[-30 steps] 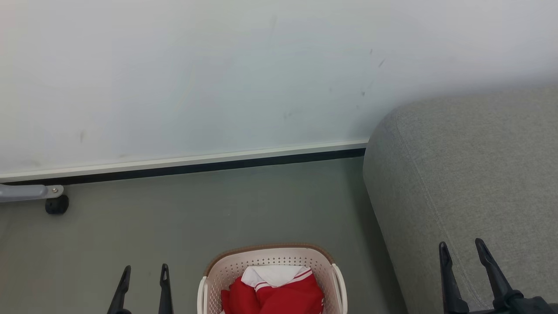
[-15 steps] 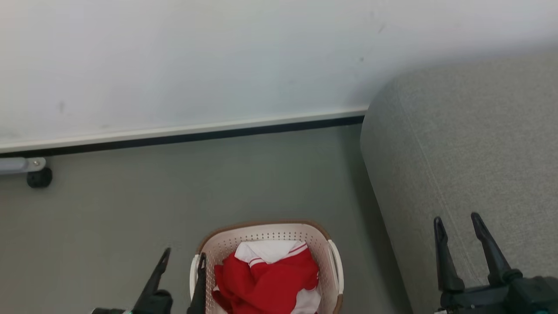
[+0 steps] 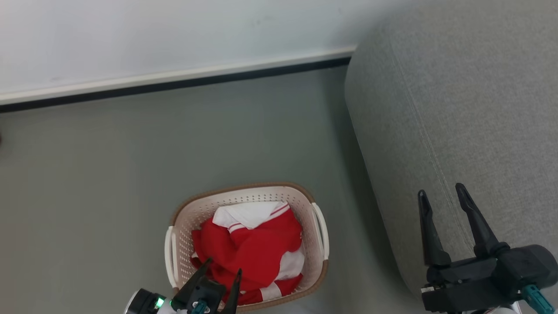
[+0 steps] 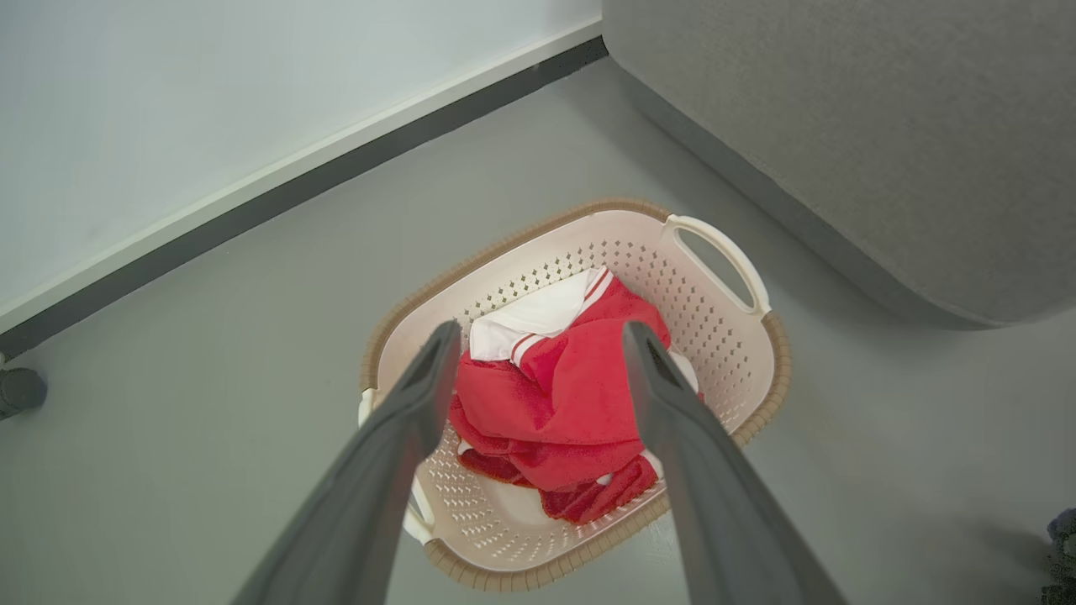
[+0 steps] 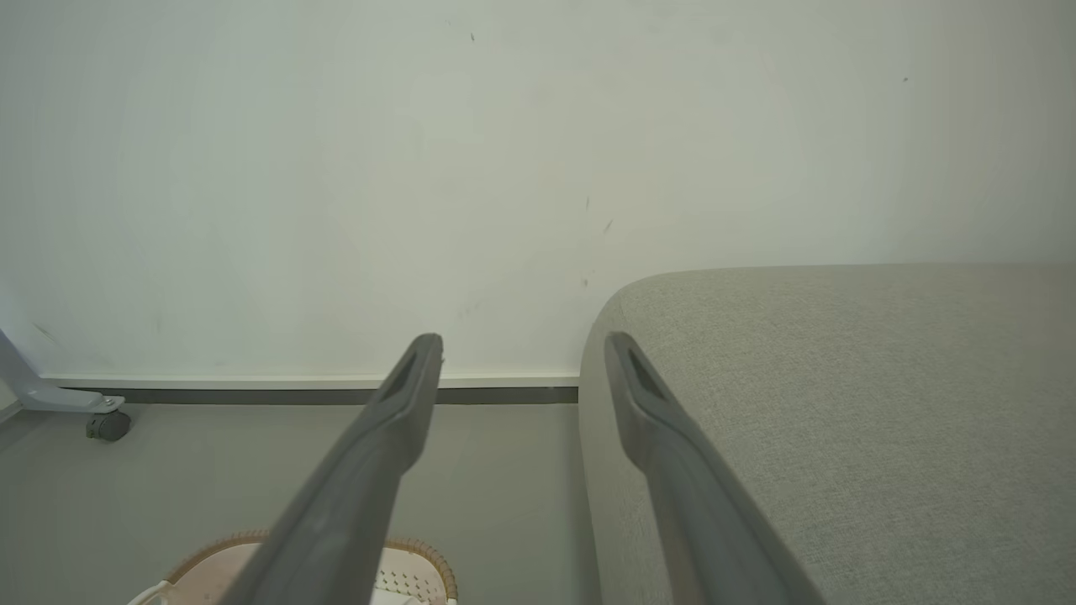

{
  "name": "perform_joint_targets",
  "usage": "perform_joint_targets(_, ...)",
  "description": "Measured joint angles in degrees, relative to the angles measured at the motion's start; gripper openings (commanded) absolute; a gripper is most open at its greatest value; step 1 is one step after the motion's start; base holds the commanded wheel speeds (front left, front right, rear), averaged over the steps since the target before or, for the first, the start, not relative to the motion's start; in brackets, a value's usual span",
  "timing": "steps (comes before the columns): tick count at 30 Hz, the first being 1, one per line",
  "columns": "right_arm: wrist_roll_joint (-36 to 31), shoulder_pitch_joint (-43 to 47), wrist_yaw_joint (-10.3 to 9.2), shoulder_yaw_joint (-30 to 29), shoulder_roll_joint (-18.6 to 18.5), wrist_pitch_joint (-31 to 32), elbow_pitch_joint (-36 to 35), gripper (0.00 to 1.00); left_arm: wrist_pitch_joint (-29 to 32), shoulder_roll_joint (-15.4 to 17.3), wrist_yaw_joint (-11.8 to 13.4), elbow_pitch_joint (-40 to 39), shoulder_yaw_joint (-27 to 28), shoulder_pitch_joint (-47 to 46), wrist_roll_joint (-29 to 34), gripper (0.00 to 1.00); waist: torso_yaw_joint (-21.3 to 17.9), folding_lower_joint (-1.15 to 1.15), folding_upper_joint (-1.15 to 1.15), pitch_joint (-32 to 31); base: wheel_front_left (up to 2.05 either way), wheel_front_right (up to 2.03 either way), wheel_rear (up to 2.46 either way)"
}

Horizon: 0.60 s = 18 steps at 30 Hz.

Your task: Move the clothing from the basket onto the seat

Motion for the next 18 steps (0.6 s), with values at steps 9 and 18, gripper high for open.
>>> perform_joint_targets(9, -0.1, -3.7, 0.62, 2.0, 1.0, 0.7, -0.2, 1.0, 3.0, -0.1, 0.0, 6.9, -1.4, -6.3, 3.0, 1.0, -3.9, 0.0, 0.0, 6.3, 0.0, 0.0, 0.0)
perform_joint_targets(18, 0.0, -7.8, 1.58, 3.9, 1.8, 0.7, -0.1, 1.0, 5.5, 0.9, 0.2, 12.0, -1.2, -12.4, 4.9, 1.0, -7.6, 0.01, 0.0, 13.0, 0.0, 0.0, 0.0)
